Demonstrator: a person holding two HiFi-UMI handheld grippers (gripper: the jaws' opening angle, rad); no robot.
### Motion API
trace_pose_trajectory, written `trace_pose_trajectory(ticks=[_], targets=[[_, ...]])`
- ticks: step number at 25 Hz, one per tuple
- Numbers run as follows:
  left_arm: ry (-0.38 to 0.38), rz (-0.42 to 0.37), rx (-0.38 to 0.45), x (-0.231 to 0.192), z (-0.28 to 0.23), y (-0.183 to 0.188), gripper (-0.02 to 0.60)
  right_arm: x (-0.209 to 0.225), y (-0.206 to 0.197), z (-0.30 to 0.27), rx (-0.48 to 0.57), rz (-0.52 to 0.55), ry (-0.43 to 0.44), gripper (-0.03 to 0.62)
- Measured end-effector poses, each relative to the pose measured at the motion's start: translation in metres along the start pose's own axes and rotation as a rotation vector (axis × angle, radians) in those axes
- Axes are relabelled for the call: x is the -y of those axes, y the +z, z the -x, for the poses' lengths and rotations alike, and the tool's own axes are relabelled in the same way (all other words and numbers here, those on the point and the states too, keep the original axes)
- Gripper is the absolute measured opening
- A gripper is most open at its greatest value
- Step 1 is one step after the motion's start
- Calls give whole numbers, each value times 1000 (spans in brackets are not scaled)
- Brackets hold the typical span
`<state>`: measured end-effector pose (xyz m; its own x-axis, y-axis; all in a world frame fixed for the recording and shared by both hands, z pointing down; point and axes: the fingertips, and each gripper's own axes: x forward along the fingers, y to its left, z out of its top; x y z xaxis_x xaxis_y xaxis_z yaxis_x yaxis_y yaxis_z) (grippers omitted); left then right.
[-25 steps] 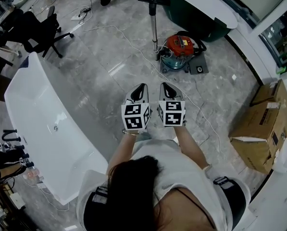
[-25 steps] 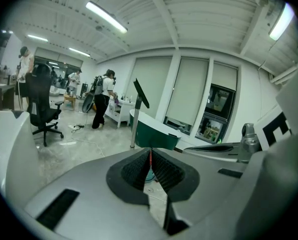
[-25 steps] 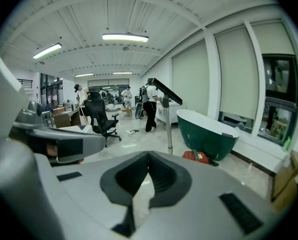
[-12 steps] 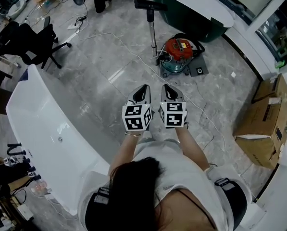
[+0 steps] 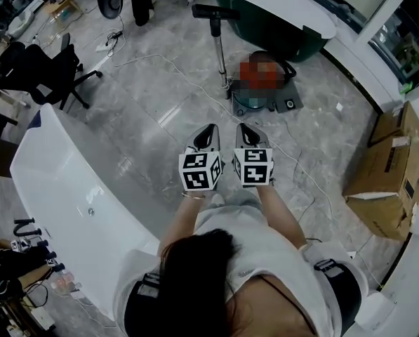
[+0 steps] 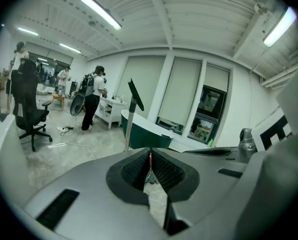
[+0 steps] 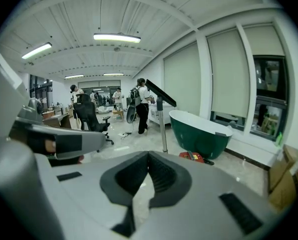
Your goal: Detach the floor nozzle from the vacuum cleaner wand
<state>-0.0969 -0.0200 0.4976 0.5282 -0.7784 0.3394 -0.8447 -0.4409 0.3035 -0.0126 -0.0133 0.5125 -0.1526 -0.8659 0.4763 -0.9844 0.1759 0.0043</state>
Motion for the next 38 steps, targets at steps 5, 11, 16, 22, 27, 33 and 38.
trace_pose_trajectory(ticks=[5,11,16,22,27,33,38], targets=[[-11,-17,8,3,7,7,15,-11,1,4,0,-8,15,15],[-5,-15,6,3,13,4,15,-15,-1,10,2,-20,22,15],[-6,-12,1,6,13,0,15,-11,-2,15,4,-21,10,15],[-5,-16,8,12,7,1,15,-4,-2,13,7,-22,12,15],[12,-12,3,12,-2,3,15,2,-3,7,-4,-26,27,15],[18,-15,11,16,-22,7,15,20,1,-8,2,-27,33,15],[34,-5,9,13,-41,10,15,30,8,-24,-2,-16,50,15]])
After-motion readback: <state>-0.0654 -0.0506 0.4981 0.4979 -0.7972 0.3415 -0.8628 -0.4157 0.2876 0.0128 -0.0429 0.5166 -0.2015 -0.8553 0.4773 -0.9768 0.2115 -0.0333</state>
